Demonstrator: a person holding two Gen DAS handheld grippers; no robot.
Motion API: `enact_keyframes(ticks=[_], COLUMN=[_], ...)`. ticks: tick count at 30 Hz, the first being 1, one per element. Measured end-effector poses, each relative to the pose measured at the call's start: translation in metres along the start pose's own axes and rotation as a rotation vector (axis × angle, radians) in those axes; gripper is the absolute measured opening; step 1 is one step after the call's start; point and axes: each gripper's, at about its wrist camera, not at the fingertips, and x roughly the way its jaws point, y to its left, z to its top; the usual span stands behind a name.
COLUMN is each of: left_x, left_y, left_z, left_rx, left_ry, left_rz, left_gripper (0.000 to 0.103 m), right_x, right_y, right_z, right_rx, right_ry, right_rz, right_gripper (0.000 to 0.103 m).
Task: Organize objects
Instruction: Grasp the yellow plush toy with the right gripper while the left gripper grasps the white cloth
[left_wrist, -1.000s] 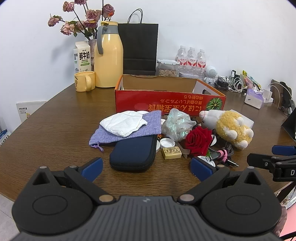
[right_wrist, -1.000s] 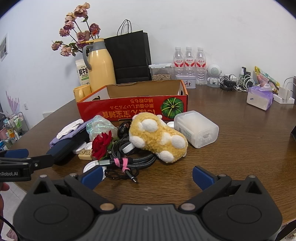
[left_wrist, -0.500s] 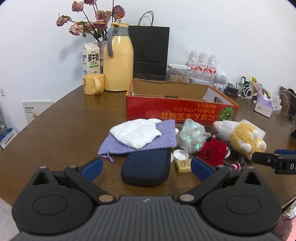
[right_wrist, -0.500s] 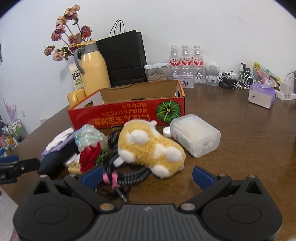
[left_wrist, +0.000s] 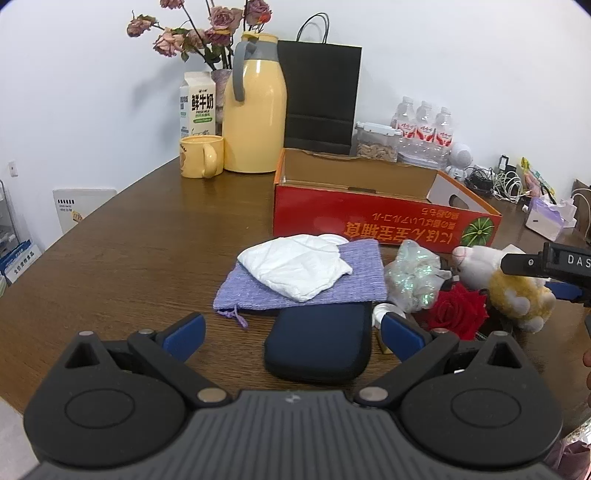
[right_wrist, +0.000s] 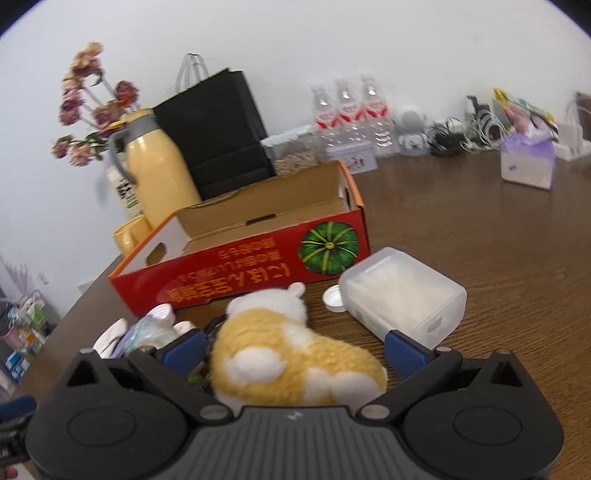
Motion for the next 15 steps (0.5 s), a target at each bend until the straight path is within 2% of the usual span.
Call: enact_keyframes(ticks=[4,15], left_x=[0.003,0.006], left_y=[0.003,0.008], left_z=[0.0,-0.001], left_rx=[-0.011,-0.025], left_ry=[0.008,0.019], left_rz=[0.001,0.004], left_gripper=[0.103,0.103], right_x=[0.013,0.022], right_y=[-0.01,-0.01], right_z=[-0.005,-0.009], right_rx=[0.067,0.058], right_ry=[0.035,0.037], right_rz=[0.031,0.046], right_gripper=[0.103,0.103])
